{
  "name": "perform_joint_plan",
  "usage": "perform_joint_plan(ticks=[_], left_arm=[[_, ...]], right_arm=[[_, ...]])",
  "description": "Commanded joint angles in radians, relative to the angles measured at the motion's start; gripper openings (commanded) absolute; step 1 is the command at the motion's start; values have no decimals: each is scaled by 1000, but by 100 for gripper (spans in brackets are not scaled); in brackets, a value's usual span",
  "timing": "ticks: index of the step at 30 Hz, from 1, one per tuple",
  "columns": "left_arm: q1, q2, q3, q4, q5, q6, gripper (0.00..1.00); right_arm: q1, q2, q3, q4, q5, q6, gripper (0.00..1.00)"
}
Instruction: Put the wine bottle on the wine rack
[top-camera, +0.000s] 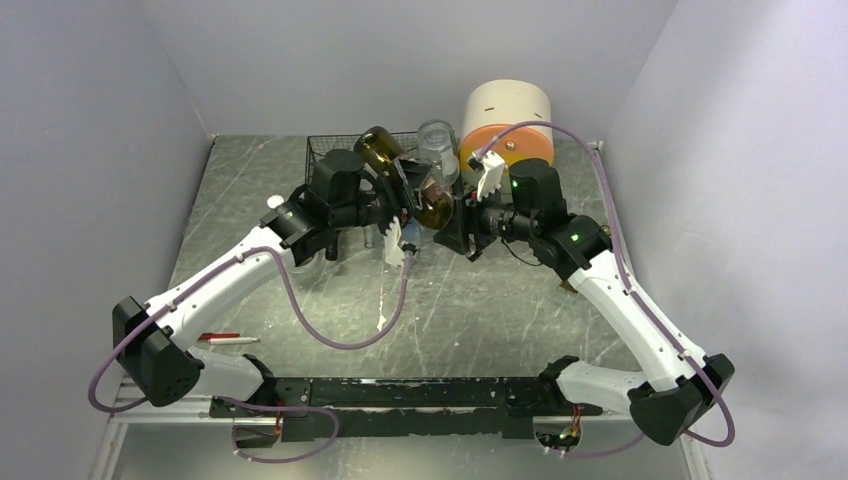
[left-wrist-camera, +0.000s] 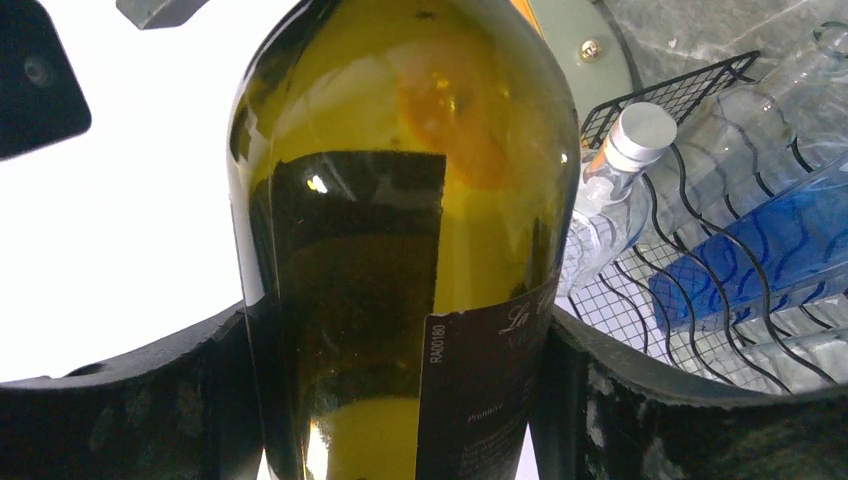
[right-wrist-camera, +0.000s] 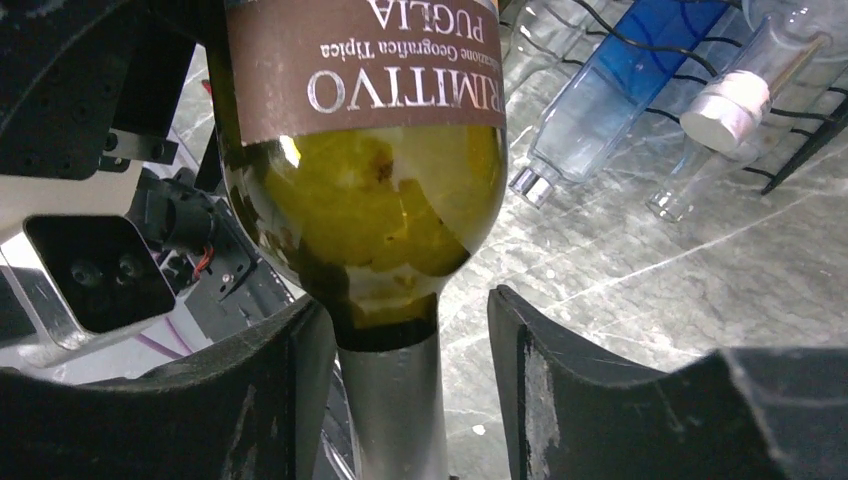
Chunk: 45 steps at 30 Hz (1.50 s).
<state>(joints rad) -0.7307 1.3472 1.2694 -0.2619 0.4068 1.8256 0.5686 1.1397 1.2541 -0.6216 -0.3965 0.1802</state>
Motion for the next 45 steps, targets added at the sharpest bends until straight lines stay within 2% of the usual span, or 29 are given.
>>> perform_joint_plan(ticks=[1, 13, 15, 19, 21, 25, 26, 27, 31, 35, 39, 41, 45], left_arm=[[-25, 4, 62, 78, -32, 68, 7], [-37, 8, 71, 85, -27, 14, 7], [-37, 5, 65, 93, -26, 4, 7], [-39, -4, 54, 99, -13, -21, 9], [-39, -12, 37, 119, -10, -38, 19], [-39, -41, -27, 203, 3, -87, 62], [-39, -46, -39, 215, 1, -101, 77], [-39, -48, -46, 216, -5, -116, 98], [-39, -58, -59, 183, -8, -172, 99], [-38, -89, -121, 228, 19, -246, 99], [-42, -122, -154, 266, 17, -394, 99], [-52, -142, -164, 318, -30, -545, 99], [-56, -229, -250, 528, -185, -965, 99]], right_arm=[[2, -3, -36, 56, -12, 21, 57], [4, -16, -110, 114, -1, 59, 41], [4, -15, -115, 122, -3, 62, 32], [4, -21, -120, 137, 5, 70, 1], [5, -30, -120, 143, 17, 73, 0], [7, -60, -113, 160, 58, 85, 0], [6, -69, -111, 165, 69, 90, 0], [7, -79, -108, 169, 80, 92, 0], [7, -117, -99, 187, 119, 116, 0], [7, -140, -87, 192, 171, 140, 0], [7, -154, -90, 208, 237, 158, 0], [8, -156, -95, 219, 269, 168, 0], [7, -144, -112, 254, 297, 181, 0]])
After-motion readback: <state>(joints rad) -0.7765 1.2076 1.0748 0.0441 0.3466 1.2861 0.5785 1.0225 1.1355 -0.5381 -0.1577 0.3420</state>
